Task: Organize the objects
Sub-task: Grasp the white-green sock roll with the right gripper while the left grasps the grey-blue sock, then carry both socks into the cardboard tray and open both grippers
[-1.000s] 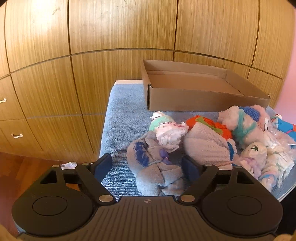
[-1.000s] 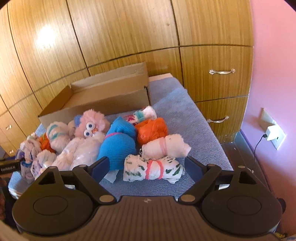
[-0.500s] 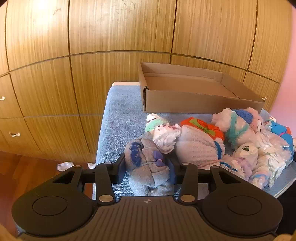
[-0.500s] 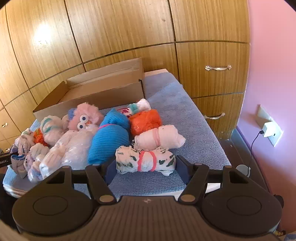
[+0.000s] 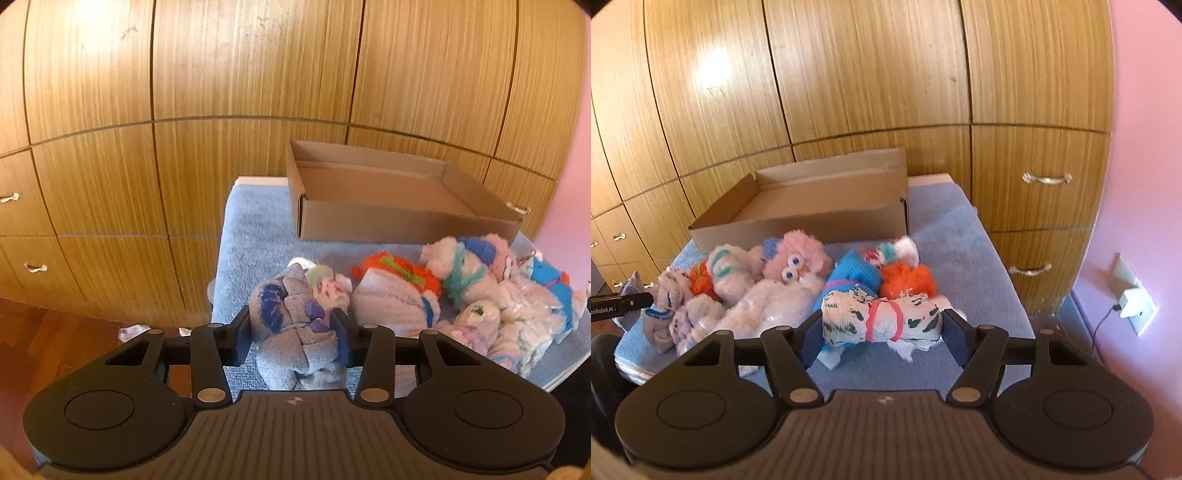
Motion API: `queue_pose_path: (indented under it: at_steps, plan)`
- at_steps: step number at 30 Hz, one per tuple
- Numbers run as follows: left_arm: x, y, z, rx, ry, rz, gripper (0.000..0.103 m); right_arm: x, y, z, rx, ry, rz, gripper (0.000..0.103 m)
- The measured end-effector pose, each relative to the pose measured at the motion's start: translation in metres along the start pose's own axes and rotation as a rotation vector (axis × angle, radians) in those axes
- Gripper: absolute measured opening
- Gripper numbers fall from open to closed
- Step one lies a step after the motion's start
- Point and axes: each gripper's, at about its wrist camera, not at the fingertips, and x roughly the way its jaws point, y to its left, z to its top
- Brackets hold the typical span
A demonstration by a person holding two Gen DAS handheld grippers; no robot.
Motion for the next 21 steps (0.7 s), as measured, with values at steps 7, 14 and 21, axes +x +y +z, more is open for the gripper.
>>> queue_pose_path:
  at_steps: [7,14,21]
  plan:
    - [-0.007,-0.010,0.052,0.050,-0.038,-0.016,0.051,-0.001,0.016,0.047,-0.102,-0.089,0.065,0.063]
    - [0.045,-0.037,0.158,0.104,-0.046,-0.039,0.051,0.049,0.043,0.141,-0.206,-0.142,0.203,0.065]
    - [0.152,-0.054,0.210,0.115,0.074,-0.080,0.052,0.165,0.068,0.215,-0.126,0.011,0.318,0.066]
